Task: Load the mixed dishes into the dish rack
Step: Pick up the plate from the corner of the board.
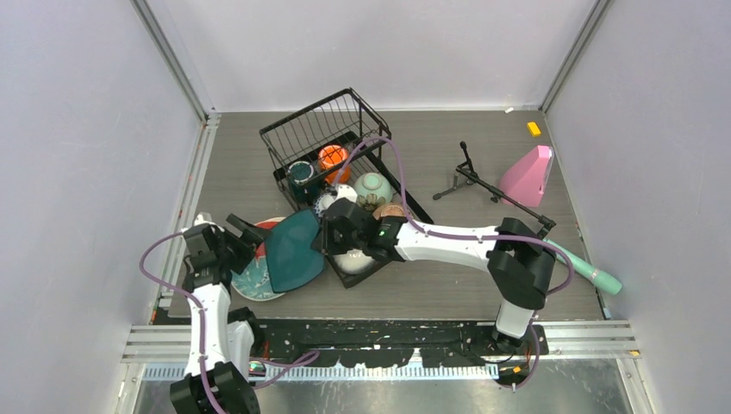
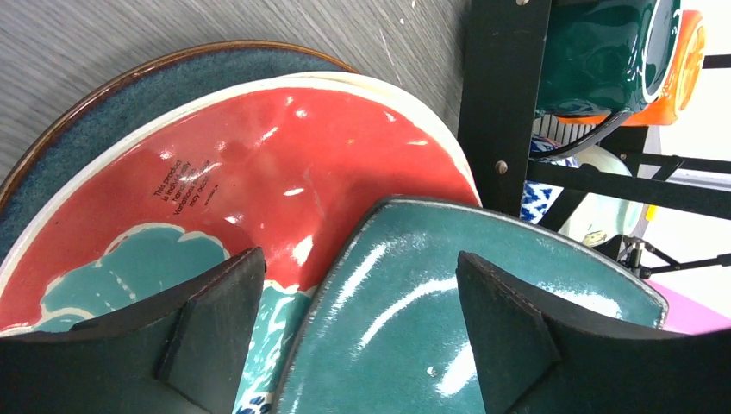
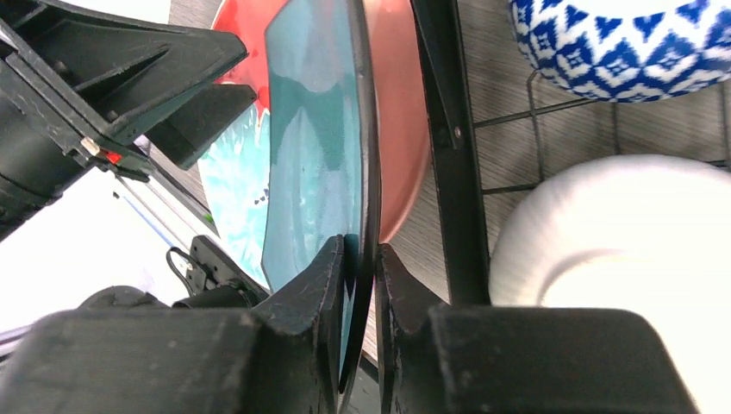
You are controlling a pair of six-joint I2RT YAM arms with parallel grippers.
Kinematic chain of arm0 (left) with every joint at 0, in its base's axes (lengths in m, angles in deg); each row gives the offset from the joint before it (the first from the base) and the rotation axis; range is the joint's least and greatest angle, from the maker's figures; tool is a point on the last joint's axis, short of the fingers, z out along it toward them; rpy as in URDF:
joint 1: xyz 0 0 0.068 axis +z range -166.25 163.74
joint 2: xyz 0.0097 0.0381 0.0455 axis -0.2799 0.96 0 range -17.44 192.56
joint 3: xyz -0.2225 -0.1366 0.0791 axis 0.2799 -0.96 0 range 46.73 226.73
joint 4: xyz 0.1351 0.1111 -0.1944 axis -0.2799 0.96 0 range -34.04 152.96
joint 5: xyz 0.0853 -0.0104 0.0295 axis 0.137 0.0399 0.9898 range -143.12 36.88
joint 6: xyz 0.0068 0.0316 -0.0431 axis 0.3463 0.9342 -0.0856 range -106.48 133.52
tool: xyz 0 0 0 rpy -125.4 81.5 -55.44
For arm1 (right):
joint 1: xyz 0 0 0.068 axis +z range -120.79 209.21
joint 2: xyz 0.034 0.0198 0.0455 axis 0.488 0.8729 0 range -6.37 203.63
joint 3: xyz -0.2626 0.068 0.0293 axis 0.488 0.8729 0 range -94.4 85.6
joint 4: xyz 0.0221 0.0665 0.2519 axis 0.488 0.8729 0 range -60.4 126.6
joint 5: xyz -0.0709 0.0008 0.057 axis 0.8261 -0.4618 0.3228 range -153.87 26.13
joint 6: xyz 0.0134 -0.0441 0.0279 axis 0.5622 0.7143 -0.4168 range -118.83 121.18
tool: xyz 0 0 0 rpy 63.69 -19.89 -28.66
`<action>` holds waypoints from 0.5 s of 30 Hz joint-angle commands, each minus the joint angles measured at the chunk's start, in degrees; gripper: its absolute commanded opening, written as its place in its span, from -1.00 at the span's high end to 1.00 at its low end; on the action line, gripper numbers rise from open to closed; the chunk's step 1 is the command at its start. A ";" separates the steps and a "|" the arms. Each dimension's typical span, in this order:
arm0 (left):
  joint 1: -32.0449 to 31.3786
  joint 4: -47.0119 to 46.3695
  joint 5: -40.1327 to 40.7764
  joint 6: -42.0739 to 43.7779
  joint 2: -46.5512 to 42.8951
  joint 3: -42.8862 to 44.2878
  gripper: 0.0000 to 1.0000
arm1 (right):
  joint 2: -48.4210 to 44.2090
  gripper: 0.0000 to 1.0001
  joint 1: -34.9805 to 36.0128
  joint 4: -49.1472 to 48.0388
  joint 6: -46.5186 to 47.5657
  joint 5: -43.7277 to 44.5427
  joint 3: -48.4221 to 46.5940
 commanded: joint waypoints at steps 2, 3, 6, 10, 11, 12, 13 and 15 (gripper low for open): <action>-0.19 5.31 2.52 2.19 -1.14 5.03 -0.72 | -7.19 0.99 0.20 5.39 8.38 3.19 -1.46; -0.19 5.75 3.10 2.69 -1.33 5.67 -0.74 | -7.76 0.99 0.25 5.71 9.10 3.11 -1.40; -0.19 7.27 4.93 3.97 -1.71 7.32 -0.79 | -10.24 0.99 0.25 6.86 10.63 2.35 -1.65; -0.19 9.34 7.81 5.23 -2.08 9.23 -0.89 | -12.83 0.99 0.23 9.10 12.10 1.50 -2.98; -0.19 9.68 8.40 5.38 -2.22 9.56 -0.92 | -13.54 0.99 0.26 10.01 12.69 0.80 -3.58; -0.19 10.03 8.83 5.48 -2.33 9.87 -0.94 | -13.88 0.99 0.25 10.48 13.05 0.47 -3.92; -0.19 10.25 9.26 5.62 -2.39 10.05 -0.97 | -14.48 0.99 0.27 11.28 13.45 -0.10 -4.45; -0.18 10.33 9.87 5.80 -2.47 10.39 -0.99 | -15.41 0.99 0.24 12.15 13.84 -0.87 -5.13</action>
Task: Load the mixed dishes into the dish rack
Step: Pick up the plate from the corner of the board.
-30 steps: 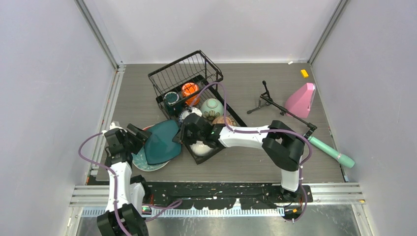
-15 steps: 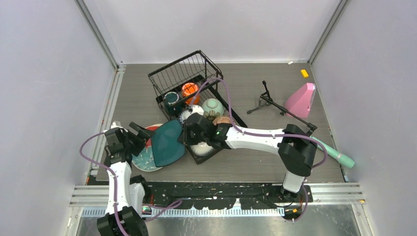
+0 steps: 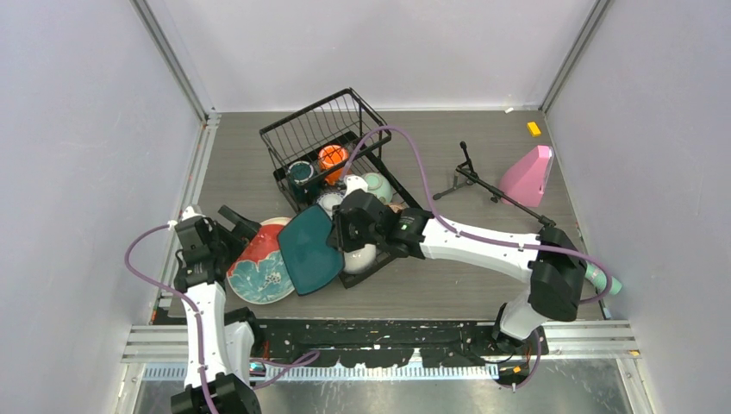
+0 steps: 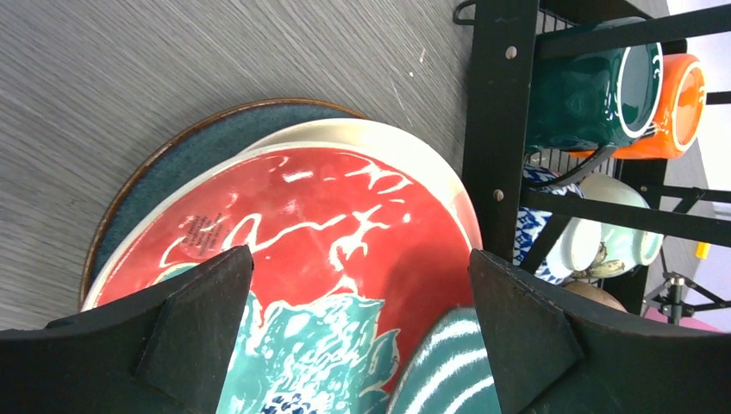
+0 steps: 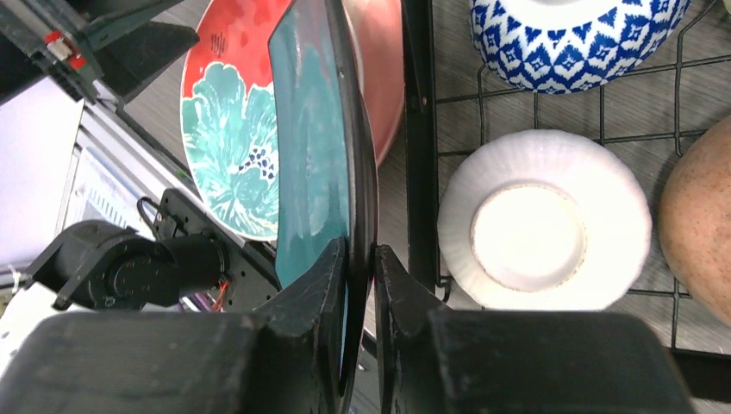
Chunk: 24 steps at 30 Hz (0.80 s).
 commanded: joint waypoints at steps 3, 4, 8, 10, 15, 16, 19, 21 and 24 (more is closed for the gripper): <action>-0.19 2.22 3.73 1.95 -0.76 2.83 -0.99 | -6.38 0.99 0.30 1.06 4.32 -3.84 -5.46; -0.17 2.32 3.98 2.06 -0.70 2.86 -0.99 | -6.65 0.99 0.32 1.69 4.33 -4.19 -5.67; -0.18 3.16 5.86 2.49 -0.67 3.10 -0.99 | -8.70 0.99 0.34 4.10 4.99 -5.74 -7.27; -0.16 3.59 6.83 2.81 -0.71 3.37 -0.99 | -9.81 0.99 0.36 5.59 5.64 -7.44 -8.42; -0.21 5.89 12.01 2.88 -1.43 4.40 -0.99 | -12.21 0.99 0.39 10.97 7.73 -8.79 -14.20; -0.19 6.27 13.15 2.88 -1.54 4.59 -0.99 | -12.43 0.99 0.42 11.66 8.06 -8.93 -15.05; -0.19 7.40 16.07 2.88 -1.53 5.31 -0.99 | -13.33 0.99 0.48 15.50 9.87 -8.83 -20.16; -0.17 7.86 17.29 2.92 -1.45 5.66 -0.99 | -13.61 0.99 0.43 17.95 11.22 -8.55 -23.81; -0.21 8.13 18.46 2.98 -1.30 5.85 -0.99 | -13.76 0.99 0.43 20.40 13.57 -7.84 -30.12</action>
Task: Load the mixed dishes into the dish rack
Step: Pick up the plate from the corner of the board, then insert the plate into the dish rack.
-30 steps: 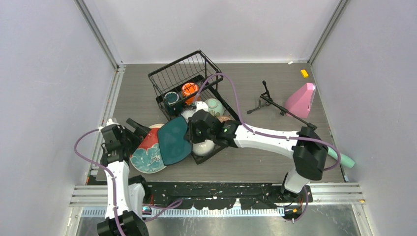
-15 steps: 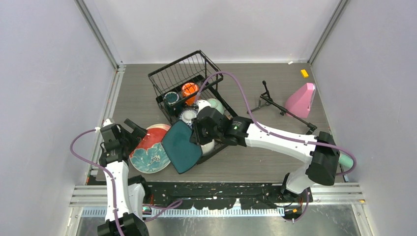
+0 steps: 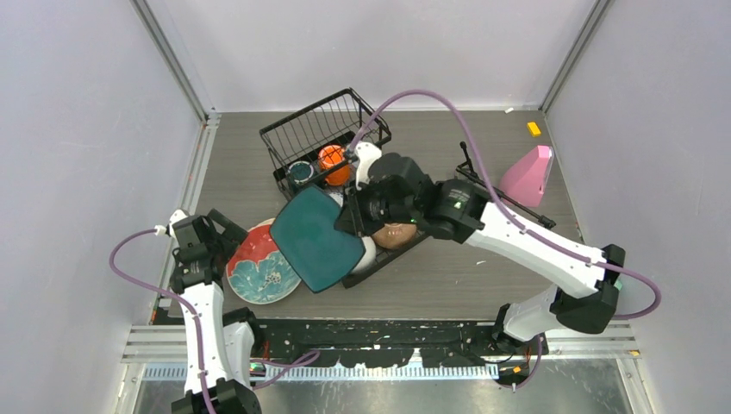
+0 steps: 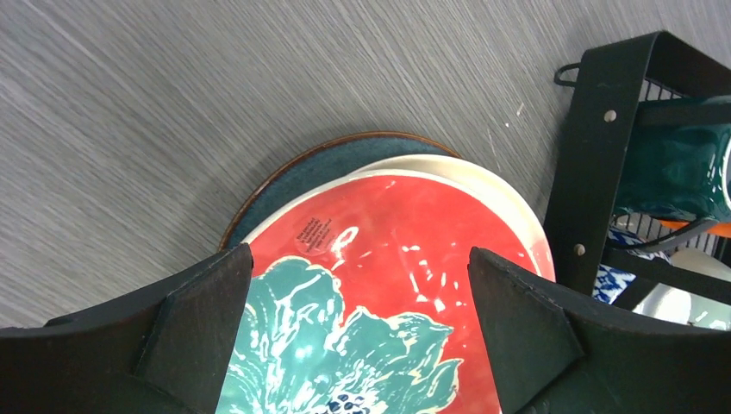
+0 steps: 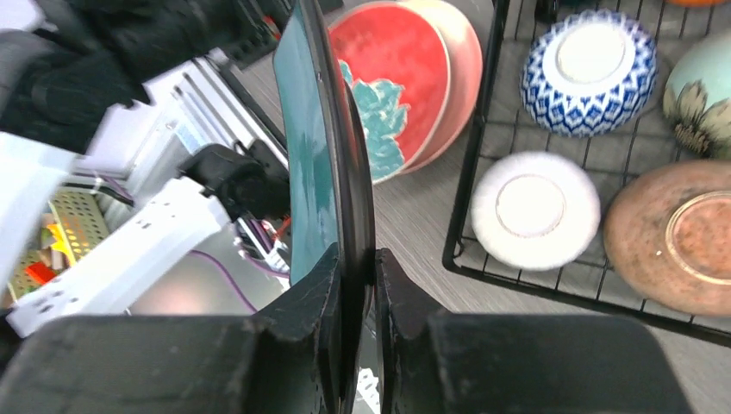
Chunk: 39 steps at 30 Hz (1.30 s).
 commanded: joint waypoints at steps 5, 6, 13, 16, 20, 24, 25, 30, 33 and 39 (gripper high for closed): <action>-0.19 2.13 7.27 0.19 -0.48 1.75 -0.99 | -2.62 0.99 0.32 0.57 7.92 9.44 -20.62; -0.19 2.11 7.52 0.07 -0.52 1.50 -0.99 | -1.18 0.99 0.32 0.95 9.55 11.21 -24.04; -0.19 1.52 7.50 0.04 -0.68 0.96 -0.99 | 9.45 0.99 0.32 5.02 17.95 25.79 -42.61; -0.19 1.12 7.81 -0.43 -0.57 0.61 -0.99 | 13.54 1.00 0.24 0.67 21.41 31.09 -44.98; -0.19 0.72 8.20 -1.07 -0.08 -0.11 -0.99 | 19.83 1.00 -0.17 -2.54 25.54 37.21 -50.06; -0.18 0.41 8.40 -1.35 0.22 -0.57 -0.99 | 25.58 1.00 -1.28 -5.77 28.12 39.17 -53.94; -0.19 0.30 8.32 -1.35 0.34 -0.60 -0.99 | 27.23 1.00 -1.53 -5.92 28.42 39.17 -55.35; -0.18 0.18 8.41 -1.28 0.51 -0.65 -0.99 | 30.77 0.99 -2.33 -8.74 30.07 39.63 -56.62; -0.14 0.09 8.53 -1.26 0.64 -0.61 -0.99 | 31.12 1.00 -2.62 -11.20 30.35 39.40 -53.42; -0.19 -0.65 7.80 -1.74 1.25 -1.03 -0.99 | 32.89 1.00 -3.53 -13.63 29.45 37.09 -51.39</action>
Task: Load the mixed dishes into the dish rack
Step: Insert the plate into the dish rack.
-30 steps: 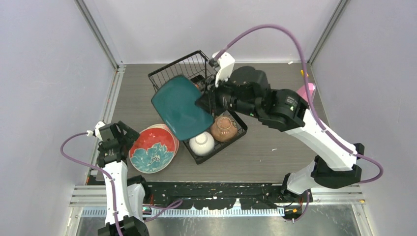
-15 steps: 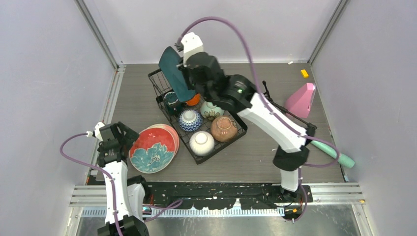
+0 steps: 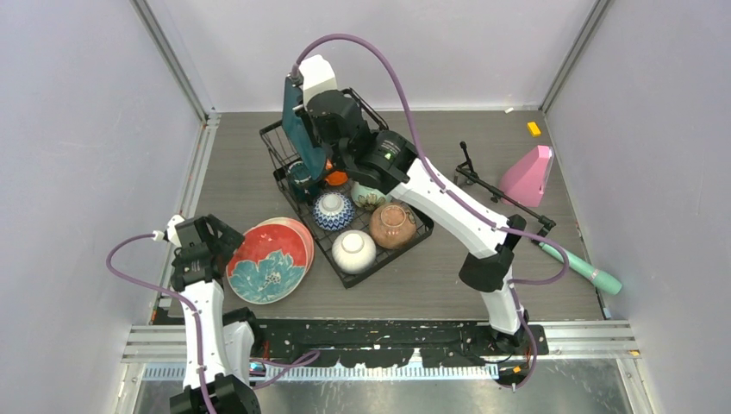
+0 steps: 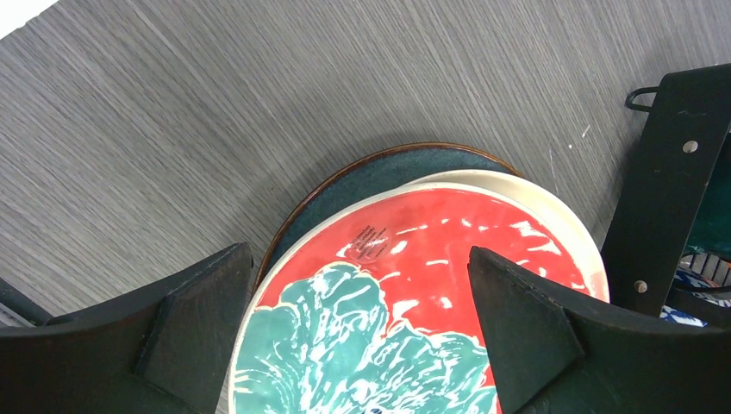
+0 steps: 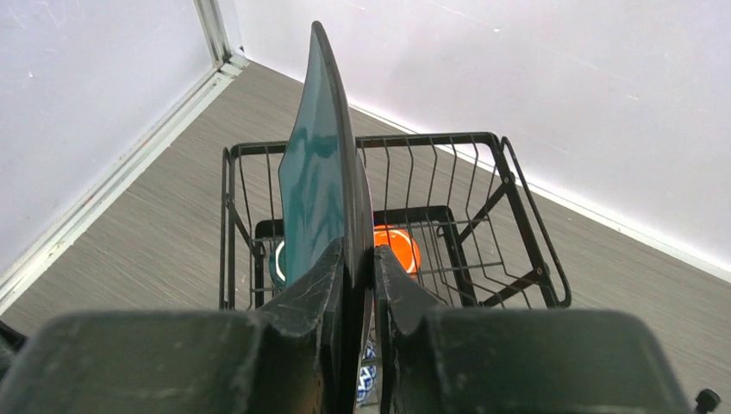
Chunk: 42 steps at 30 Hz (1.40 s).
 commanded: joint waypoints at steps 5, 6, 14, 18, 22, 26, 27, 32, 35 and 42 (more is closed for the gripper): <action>-0.19 -2.43 0.38 -0.98 0.41 -0.36 -0.99 | 4.79 1.00 -1.00 -9.05 1.06 -1.34 -5.41; -0.19 -2.41 0.37 -0.98 0.40 -0.48 -0.99 | 5.48 1.00 -1.02 -8.49 1.18 -1.57 -7.16; -0.19 -3.37 0.79 -0.99 1.22 -1.21 -0.99 | 10.76 1.00 -1.05 -7.91 2.29 -3.90 -10.93; -0.18 -4.14 1.19 -1.07 2.07 -1.77 -0.99 | 11.84 1.00 -1.05 -6.60 1.75 -6.38 -10.94; -0.19 -5.12 1.17 -1.22 2.91 -2.58 -0.99 | 11.86 0.85 -1.05 -5.28 0.50 -6.95 -9.56; -0.19 -6.05 1.48 -1.71 3.50 -3.58 -0.99 | 10.67 0.28 -1.13 -4.85 0.14 -7.63 -9.15; -0.14 -6.37 1.56 -1.84 3.54 -3.87 -0.99 | 10.08 0.19 -1.13 -4.76 0.14 -8.32 -9.15; -0.19 -7.19 3.25 -1.95 4.12 -3.90 -0.99 | 8.15 -0.06 -1.76 -3.14 -3.02 -11.86 -9.53; -0.19 -7.32 3.74 -1.95 4.43 -3.63 -0.99 | 6.71 -0.17 -2.13 -1.82 -4.12 -13.29 -9.90; -0.18 -6.09 6.36 -1.89 4.53 -2.76 -0.99 | 1.18 -0.41 -2.44 0.15 -5.94 -17.40 -9.24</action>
